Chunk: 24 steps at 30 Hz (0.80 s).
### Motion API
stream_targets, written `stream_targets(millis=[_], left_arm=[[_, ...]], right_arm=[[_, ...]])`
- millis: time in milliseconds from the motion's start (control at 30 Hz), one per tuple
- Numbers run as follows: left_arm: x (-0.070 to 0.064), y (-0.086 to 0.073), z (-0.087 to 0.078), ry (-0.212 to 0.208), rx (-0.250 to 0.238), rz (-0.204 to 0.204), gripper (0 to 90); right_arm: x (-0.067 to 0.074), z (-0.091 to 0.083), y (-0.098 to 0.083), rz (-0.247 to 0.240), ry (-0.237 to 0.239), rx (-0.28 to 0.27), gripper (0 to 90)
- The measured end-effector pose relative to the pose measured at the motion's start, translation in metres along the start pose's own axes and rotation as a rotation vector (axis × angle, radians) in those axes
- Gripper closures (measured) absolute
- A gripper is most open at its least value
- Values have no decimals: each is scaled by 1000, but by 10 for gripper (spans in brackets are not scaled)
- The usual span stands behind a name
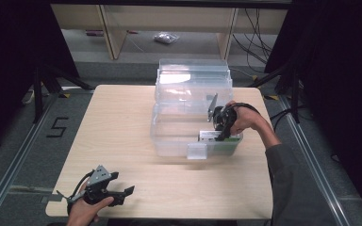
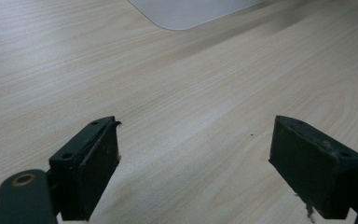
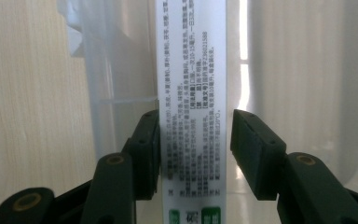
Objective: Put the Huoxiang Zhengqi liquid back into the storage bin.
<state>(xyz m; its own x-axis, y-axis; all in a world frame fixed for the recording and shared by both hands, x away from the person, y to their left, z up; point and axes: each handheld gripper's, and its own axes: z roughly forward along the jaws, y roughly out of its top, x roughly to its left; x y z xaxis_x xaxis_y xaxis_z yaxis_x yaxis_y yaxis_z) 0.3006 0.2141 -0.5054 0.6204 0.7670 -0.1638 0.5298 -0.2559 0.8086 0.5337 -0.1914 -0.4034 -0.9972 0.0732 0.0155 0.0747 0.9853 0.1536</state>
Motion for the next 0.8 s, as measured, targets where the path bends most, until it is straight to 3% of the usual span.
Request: stream_targets(millis=[167,267,300,400,533,667,700,800], left_arm=[[0,0,0,0,2,2,150],[0,0,0,-1,0,5,149],[0,0,0,0,1,3,149],[0,0,0,1,0,1,150],[0,0,0,2,-2,0,149],[0,0,0,3,1,2,149],[0,0,0,2,1,2,150],[0,0,0,3,-1,1,150]], right_arm=[[2,-14,-4,51,-32,-17,485],[1,-20,-5,65,-34,-66,467],[3,-23,-5,98,-47,-63,463],[3,-30,-7,128,-65,-88,437],[7,-42,-12,192,-77,-158,421],[9,-48,-14,214,-92,-201,402],[11,-50,-15,238,-94,-213,392],[11,-51,-17,235,-103,-231,373]])
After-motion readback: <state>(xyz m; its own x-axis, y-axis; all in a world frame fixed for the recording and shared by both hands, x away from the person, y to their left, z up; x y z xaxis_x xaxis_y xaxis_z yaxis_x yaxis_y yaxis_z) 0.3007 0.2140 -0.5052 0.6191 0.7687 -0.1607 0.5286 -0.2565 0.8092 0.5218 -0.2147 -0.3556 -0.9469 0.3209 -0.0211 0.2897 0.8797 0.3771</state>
